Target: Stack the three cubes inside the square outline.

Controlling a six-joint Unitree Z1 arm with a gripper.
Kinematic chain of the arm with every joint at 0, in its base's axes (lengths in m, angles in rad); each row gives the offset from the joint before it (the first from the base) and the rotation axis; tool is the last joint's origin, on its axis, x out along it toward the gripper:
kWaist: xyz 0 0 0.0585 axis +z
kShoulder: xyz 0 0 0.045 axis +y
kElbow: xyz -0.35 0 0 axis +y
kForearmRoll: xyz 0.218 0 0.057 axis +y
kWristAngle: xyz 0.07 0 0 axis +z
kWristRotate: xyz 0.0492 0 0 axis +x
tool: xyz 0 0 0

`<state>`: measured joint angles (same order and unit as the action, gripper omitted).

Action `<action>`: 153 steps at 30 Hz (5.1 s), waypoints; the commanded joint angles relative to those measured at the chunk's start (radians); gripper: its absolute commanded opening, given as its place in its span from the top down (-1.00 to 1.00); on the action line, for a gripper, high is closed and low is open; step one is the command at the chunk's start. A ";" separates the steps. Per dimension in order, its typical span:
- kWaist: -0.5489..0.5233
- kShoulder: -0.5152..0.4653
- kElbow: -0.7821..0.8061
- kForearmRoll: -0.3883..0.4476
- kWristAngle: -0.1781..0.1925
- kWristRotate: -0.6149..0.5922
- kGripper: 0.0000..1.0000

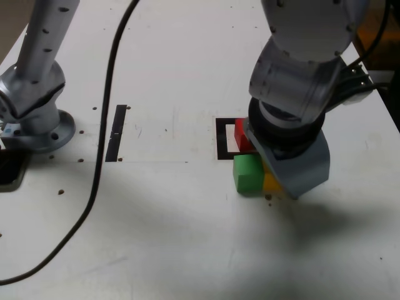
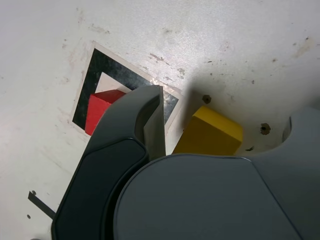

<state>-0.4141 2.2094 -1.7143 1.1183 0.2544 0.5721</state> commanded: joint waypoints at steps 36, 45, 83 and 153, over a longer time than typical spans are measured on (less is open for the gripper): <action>0.011 0.016 -0.051 -0.054 -0.182 0.037 0.60; 0.014 -0.030 -0.159 0.086 -0.189 -0.053 0.62; 0.307 -0.141 -0.102 0.276 -0.286 -0.359 0.60; 0.340 -0.118 0.030 0.150 -0.266 -0.374 -0.54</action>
<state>-0.0745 2.0906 -1.6804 1.2697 -0.0100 0.1985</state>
